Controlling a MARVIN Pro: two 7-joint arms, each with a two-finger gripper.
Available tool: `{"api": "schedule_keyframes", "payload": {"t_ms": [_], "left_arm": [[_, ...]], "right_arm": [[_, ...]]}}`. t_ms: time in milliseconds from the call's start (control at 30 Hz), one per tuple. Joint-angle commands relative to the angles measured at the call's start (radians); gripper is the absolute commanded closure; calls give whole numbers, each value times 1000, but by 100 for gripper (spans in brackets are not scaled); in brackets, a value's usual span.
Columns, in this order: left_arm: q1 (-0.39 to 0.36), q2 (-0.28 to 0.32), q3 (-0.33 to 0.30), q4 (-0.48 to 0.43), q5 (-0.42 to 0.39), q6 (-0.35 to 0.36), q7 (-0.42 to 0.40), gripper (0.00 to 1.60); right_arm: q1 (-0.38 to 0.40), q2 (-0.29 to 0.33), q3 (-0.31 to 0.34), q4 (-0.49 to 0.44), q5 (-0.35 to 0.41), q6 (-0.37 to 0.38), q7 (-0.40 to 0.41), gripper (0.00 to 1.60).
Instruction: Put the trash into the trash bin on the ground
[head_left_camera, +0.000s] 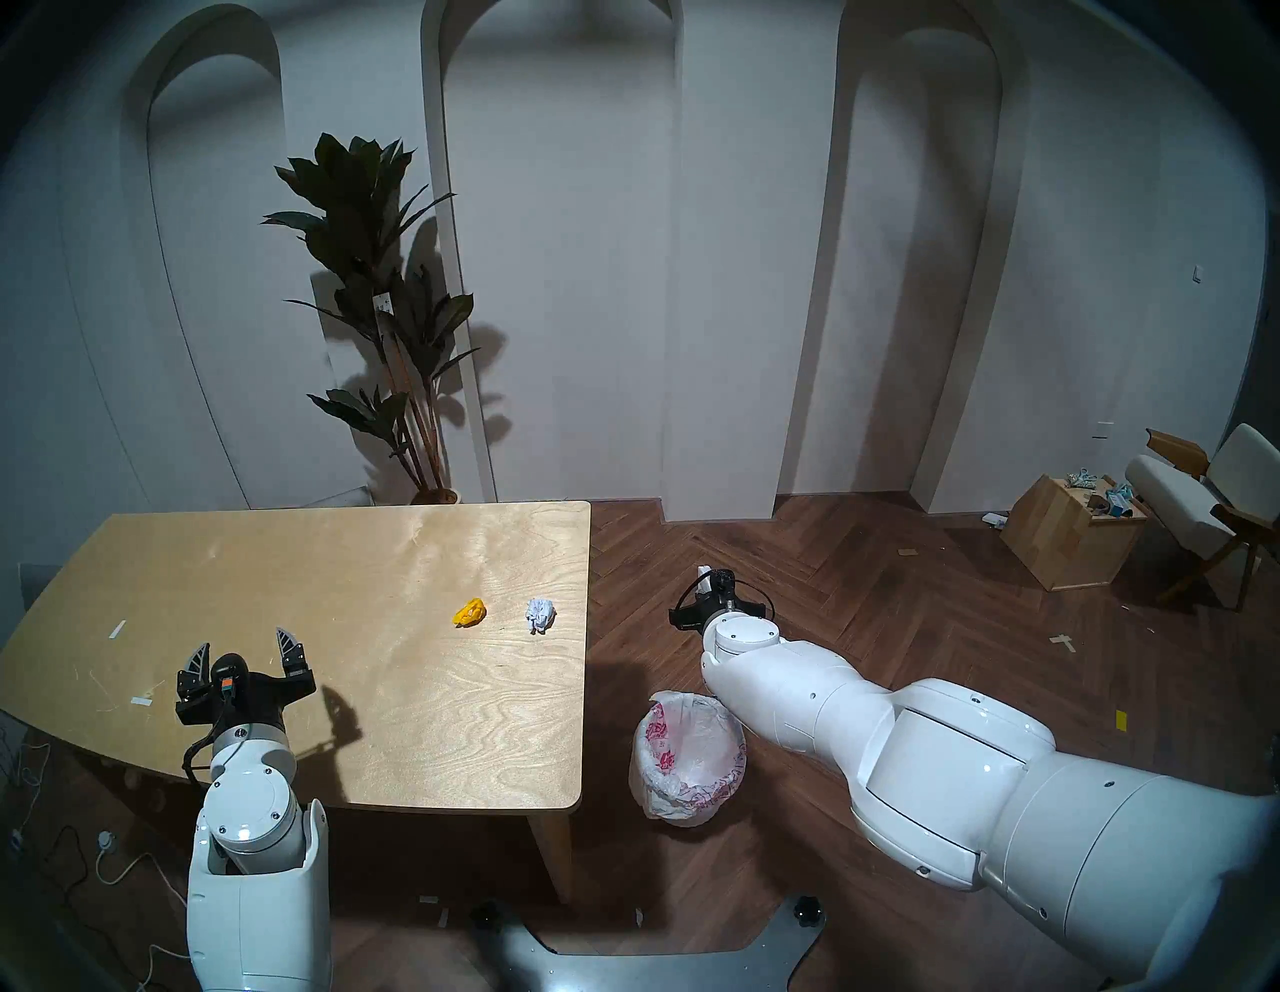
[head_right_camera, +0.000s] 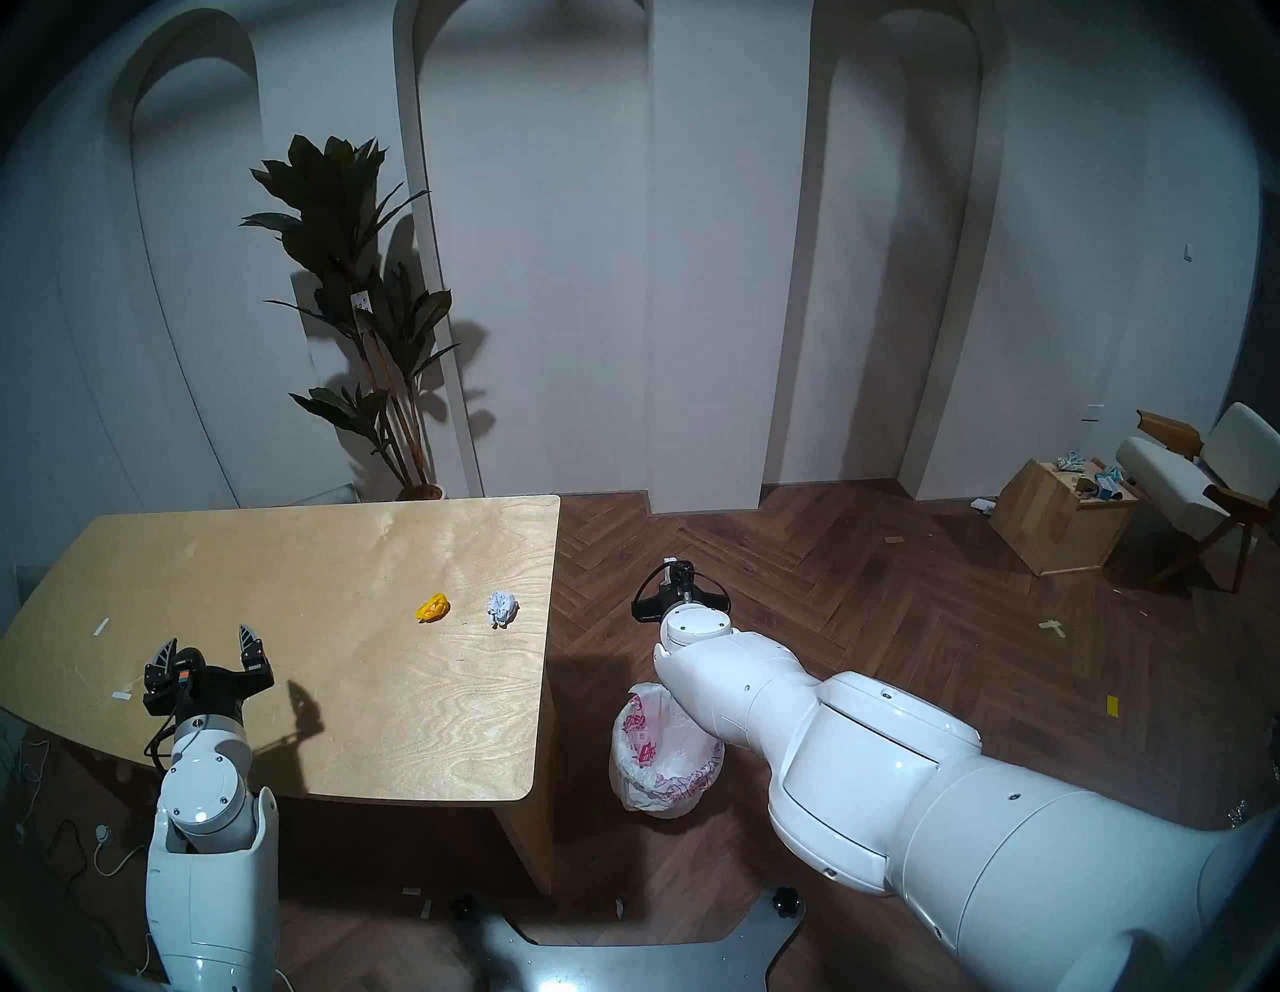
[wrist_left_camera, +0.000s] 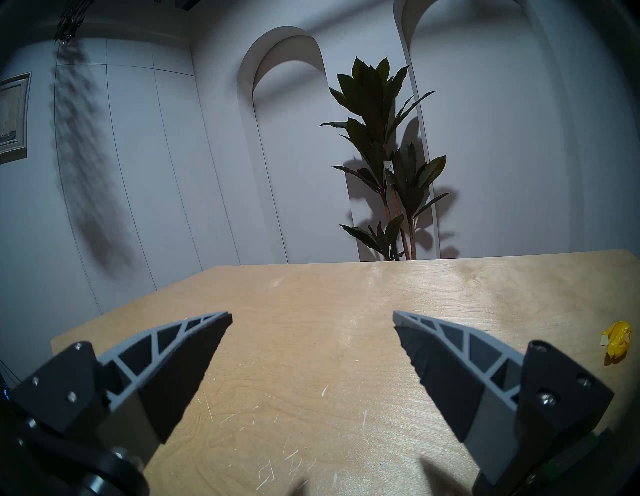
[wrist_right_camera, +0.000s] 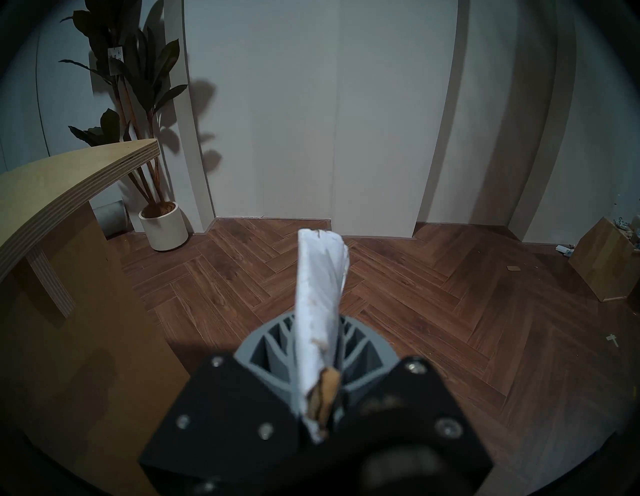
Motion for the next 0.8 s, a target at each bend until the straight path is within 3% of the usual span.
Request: {"api": "schedule_keyframes", "payload": {"t_ms": [0,767], "left_arm": [[-9,4,0,-17,0,-5,0,0],[-11,4,-1,-14,2,-5,-1,0]], "right_arm": [[35,-27,-3,10,-4,-8,12,160],[49,-54,-15,69,-8,-15,48,160]]}}
